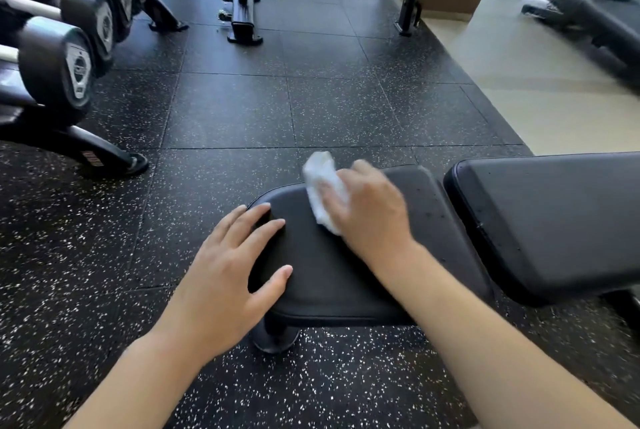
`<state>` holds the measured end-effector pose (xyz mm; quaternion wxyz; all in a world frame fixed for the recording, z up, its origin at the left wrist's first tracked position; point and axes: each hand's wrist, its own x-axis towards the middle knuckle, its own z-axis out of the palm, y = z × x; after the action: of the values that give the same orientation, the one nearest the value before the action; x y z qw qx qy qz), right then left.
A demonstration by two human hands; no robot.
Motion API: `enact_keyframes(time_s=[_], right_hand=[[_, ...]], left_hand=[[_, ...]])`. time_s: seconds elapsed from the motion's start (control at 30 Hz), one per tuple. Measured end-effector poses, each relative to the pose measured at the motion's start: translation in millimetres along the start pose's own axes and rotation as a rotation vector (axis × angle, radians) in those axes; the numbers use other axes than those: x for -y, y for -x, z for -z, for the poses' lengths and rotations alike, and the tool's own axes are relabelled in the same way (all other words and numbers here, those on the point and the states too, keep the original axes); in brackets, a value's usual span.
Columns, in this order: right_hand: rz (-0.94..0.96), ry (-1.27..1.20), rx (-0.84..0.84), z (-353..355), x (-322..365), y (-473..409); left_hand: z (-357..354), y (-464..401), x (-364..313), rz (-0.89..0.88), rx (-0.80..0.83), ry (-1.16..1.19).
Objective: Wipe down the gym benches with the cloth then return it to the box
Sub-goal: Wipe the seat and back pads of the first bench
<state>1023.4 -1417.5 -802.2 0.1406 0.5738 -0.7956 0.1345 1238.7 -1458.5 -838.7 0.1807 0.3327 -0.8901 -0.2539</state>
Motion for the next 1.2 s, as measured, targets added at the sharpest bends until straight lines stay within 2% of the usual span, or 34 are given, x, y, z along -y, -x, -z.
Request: enact_keyframes(time_s=[0.07, 0.13, 0.3, 0.37, 0.43, 0.5, 0.53, 0.57, 0.63, 0.77, 0.87, 0.93, 1.0, 1.1, 1.2], right_hand=[[0.091, -0.139, 0.079, -1.9, 18.7, 10.2], [0.104, -0.221, 0.07, -3.3, 8.5, 15.8], [-0.13, -0.177, -0.009, 11.2, -57.1, 5.2], [-0.217, -0.158, -0.045, 20.3, -61.9, 9.8], [-0.109, -0.144, -0.085, 27.1, -40.4, 25.9], [0.121, -0.155, 0.005, 27.0, -15.5, 49.5], [0.159, -0.207, 0.087, 26.4, -9.4, 60.8], [0.162, -0.267, 0.139, 27.3, -9.5, 70.5], [0.145, -0.363, 0.066, 27.6, -19.2, 89.4], [0.174, -0.29, 0.05, 27.6, -55.9, 86.4], [-0.044, -0.224, -0.011, 26.6, -90.0, 69.5], [-0.126, -0.239, -0.027, 25.3, -94.5, 66.1], [-0.091, -0.245, -0.043, 23.6, -75.8, 68.2], [0.114, -0.321, -0.024, 16.4, -35.1, 82.6], [0.184, -0.359, -0.003, 12.0, -39.6, 75.4]], left_hand=[[-3.6, -3.4, -0.6, -0.012, -0.008, 0.001], [-6.5, -5.7, -1.6, -0.02, -0.02, 0.008], [-11.0, -9.4, -2.5, -0.031, -0.012, 0.0], [-12.5, -10.3, -1.9, -0.035, 0.0, -0.012], [-14.4, -10.7, -1.4, -0.037, 0.005, -0.024], [-16.6, -11.8, -1.1, -0.032, 0.0, -0.026], [-17.9, -12.2, -0.8, -0.032, -0.004, -0.021], [-19.0, -12.4, -0.2, -0.034, -0.011, -0.015], [-20.7, -12.0, 0.5, -0.042, -0.034, -0.003], [-22.6, -11.4, 0.9, -0.047, -0.056, 0.008], [-23.1, -11.3, 1.1, -0.05, -0.062, 0.005], [-22.9, -11.1, 0.1, -0.048, -0.067, 0.01], [-22.7, -11.3, -0.9, -0.044, -0.072, 0.013], [-22.6, -9.7, -0.8, -0.045, -0.064, 0.011], [-21.3, -10.2, -0.4, -0.049, -0.062, 0.003]])
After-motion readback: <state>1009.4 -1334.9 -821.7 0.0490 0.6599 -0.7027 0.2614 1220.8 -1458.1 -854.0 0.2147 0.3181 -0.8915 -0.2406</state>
